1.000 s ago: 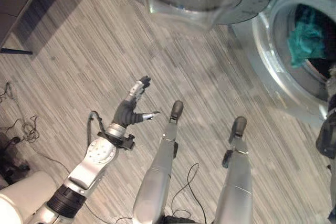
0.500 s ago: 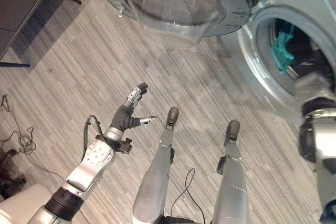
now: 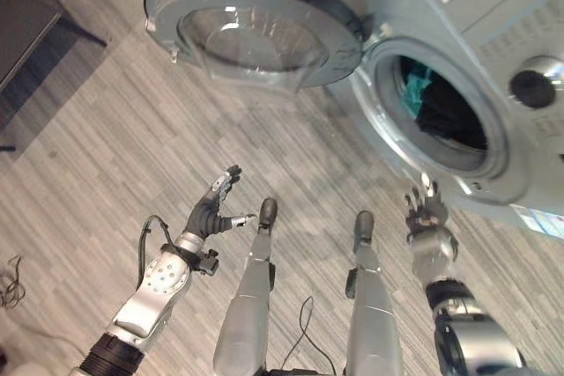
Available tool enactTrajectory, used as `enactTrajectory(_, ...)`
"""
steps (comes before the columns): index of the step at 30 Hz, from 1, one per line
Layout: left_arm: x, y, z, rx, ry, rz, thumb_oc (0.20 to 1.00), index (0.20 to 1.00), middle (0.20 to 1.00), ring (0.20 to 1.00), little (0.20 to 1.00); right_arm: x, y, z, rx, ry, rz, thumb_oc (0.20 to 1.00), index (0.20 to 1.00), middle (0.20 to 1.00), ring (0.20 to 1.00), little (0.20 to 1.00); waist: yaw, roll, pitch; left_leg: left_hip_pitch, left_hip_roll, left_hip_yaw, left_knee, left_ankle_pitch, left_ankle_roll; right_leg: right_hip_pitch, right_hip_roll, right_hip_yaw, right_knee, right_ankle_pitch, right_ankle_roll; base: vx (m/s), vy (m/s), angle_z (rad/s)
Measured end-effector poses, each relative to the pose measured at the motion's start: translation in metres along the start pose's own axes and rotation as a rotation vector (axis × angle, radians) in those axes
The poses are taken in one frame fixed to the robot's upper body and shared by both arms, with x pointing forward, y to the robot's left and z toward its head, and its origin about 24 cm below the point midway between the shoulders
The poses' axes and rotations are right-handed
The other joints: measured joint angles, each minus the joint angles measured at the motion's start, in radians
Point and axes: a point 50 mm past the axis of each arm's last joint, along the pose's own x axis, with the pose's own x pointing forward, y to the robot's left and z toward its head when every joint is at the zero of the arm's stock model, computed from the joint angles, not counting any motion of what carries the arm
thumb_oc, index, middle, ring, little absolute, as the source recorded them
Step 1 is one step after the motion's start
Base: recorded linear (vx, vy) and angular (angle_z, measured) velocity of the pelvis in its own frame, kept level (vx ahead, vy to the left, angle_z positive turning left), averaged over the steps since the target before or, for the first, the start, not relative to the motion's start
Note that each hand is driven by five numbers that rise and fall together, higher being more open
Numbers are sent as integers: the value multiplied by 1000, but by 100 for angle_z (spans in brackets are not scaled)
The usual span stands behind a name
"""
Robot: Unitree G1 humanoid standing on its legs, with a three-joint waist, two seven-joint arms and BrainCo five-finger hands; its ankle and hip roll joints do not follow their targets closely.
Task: Grab the laundry basket,head to the washer,open it,put in the laundry and shut it.
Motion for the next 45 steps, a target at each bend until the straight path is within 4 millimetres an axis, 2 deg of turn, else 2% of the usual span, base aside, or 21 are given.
enactTrajectory(3,-9,7,-11,6,49,35,1000,1000,1000,1000,1000,-16,-33,-18,-74,77,-52,1000,1000,1000,1000,1000,-23,-34,-42,52,1,17,-1,-15,1,57,2,9,-31,2,-1,14,63,-16)
enactTrajectory(6,-13,9,-18,39,82,31,1000,1000,1000,1000,1000,-31,-57,-33,-184,163,-63,1000,1000,1000,1000,1000,-30,-44,-60,125,0,21,14,-38,4,143,1,9,-46,2,-1,69,121,-2)
enactTrajectory(11,-25,8,-35,43,161,15,1000,1000,1000,1000,1000,-48,-69,-62,-312,320,-40,1000,1000,1000,1000,1000,-31,-47,-89,229,-17,57,92,-110,23,266,-12,43,-73,3,0,18,234,-18)
enactTrajectory(13,-31,6,-45,56,205,12,1000,1000,1000,1000,1000,-52,-75,-68,-335,354,-55,1000,1000,1000,1000,1000,-37,-49,-113,257,-45,80,114,-147,54,295,-35,77,-97,12,-1,-87,228,-49)
enactTrajectory(16,-38,5,-56,66,256,17,1000,1000,1000,1000,1000,-58,-82,-74,-339,392,-77,1000,1000,1000,1000,1000,-47,-31,-140,249,-67,110,189,-195,96,285,-46,77,-64,34,-42,-135,267,-52)
enactTrajectory(17,-39,4,-60,52,276,31,1000,1000,1000,1000,1000,-62,-85,-78,-338,410,-87,1000,1000,1000,1000,1000,-45,-16,-145,251,-57,124,219,-216,114,268,-31,38,-19,59,-62,-81,207,-60)
enactTrajectory(18,-42,3,-64,47,293,35,1000,1000,1000,1000,1000,-65,-87,-81,-337,421,-91,1000,1000,1000,1000,1000,-40,-7,-150,257,-33,136,220,-220,114,255,-15,17,9,79,-56,-36,124,-70)
enactTrajectory(19,-47,2,-69,36,323,45,1000,1000,1000,1000,1000,-66,-85,-84,-339,435,-81,1000,1000,1000,1000,1000,-33,19,-162,260,7,163,232,-227,136,232,19,-37,128,-14,-36,14,66,-56)
enactTrajectory(20,-50,2,-73,24,340,63,1000,1000,1000,1000,1000,-69,-87,-88,-339,450,-82,1000,1000,1000,1000,1000,-36,30,-169,270,23,160,231,-223,123,205,57,-41,271,-87,-53,21,26,-37)
enactTrajectory(21,-61,1,-76,-9,362,97,1000,1000,1000,1000,1000,-82,-94,-97,-347,493,-80,1000,1000,1000,1000,1000,-36,30,-205,305,43,157,178,-197,103,229,126,-83,421,-217,-76,-10,-8,-15)
enactTrajectory(22,-67,0,-78,-9,377,95,1000,1000,1000,1000,1000,-87,-99,-101,-344,510,-87,1000,1000,1000,1000,1000,-32,19,-223,314,37,159,149,-185,96,261,146,-85,383,-251,-90,-27,-6,-14)
enactTrajectory(23,-74,1,-81,-7,401,98,1000,1000,1000,1000,1000,-90,-101,-104,-336,519,-95,1000,1000,1000,1000,1000,-19,-18,-243,334,22,169,122,-175,90,339,153,-100,258,-300,-119,-87,-11,-22)
enactTrajectory(25,-81,-7,-90,-28,447,102,1000,1000,1000,1000,1000,-91,-103,-103,-333,519,-106,1000,1000,1000,1000,1000,-6,-9,-255,361,25,153,79,-161,85,371,183,-72,152,-258,-164,-66,-16,-41)
enactTrajectory(27,-85,-15,-93,-55,464,102,1000,1000,1000,1000,1000,-89,-100,-103,-326,514,-97,1000,1000,1000,1000,1000,20,-4,-261,396,33,152,20,-119,83,381,214,-32,122,-231,-172,-59,-56,-55)
enactTrajectory(31,-78,-26,-90,-94,439,79,1000,1000,1000,1000,1000,-93,-108,-100,-339,515,-122,1000,1000,1000,1000,1000,15,8,-272,405,44,153,5,-96,69,403,227,-35,88,-211,-174,-62,-65,-6)
enactTrajectory(36,-65,-29,-82,-91,392,37,1000,1000,1000,1000,1000,-113,-136,-101,-349,557,-210,1000,1000,1000,1000,1000,7,-11,-260,339,21,150,110,-66,29,419,207,-92,108,-243,-177,-42,2,52)
enactTrajectory(39,-66,-30,-83,-91,397,29,1000,1000,1000,1000,1000,-113,-139,-98,-335,541,-230,1000,1000,1000,1000,1000,7,-6,-244,347,30,167,91,-61,35,402,202,-111,163,-273,-209,49,39,23)
enactTrajectory(41,-70,-29,-85,-90,413,30,1000,1000,1000,1000,1000,-113,-141,-97,-334,542,-239,1000,1000,1000,1000,1000,6,-11,-234,349,48,177,68,-96,40,373,202,-102,224,-304,-236,90,65,4)
enactTrajectory(42,-71,-27,-86,-84,422,33,1000,1000,1000,1000,1000,-115,-142,-98,-332,544,-241,1000,1000,1000,1000,1000,4,-35,-214,348,46,148,60,-115,73,362,188,-90,264,-323,-246,132,118,2)
enactTrajectory(44,-72,-26,-86,-82,422,43,1000,1000,1000,1000,1000,-115,-142,-99,-329,548,-244,1000,1000,1000,1000,1000,1,-55,-202,336,43,62,65,-114,69,368,175,-77,270,-328,-249,157,147,-25)
enactTrajectory(45,-74,-16,-85,-84,418,105,1000,1000,1000,1000,1000,-115,-140,-101,-323,549,-241,1000,1000,1000,1000,1000,19,-72,-194,349,42,-84,37,-106,47,370,180,-26,268,-326,-247,199,202,-75)
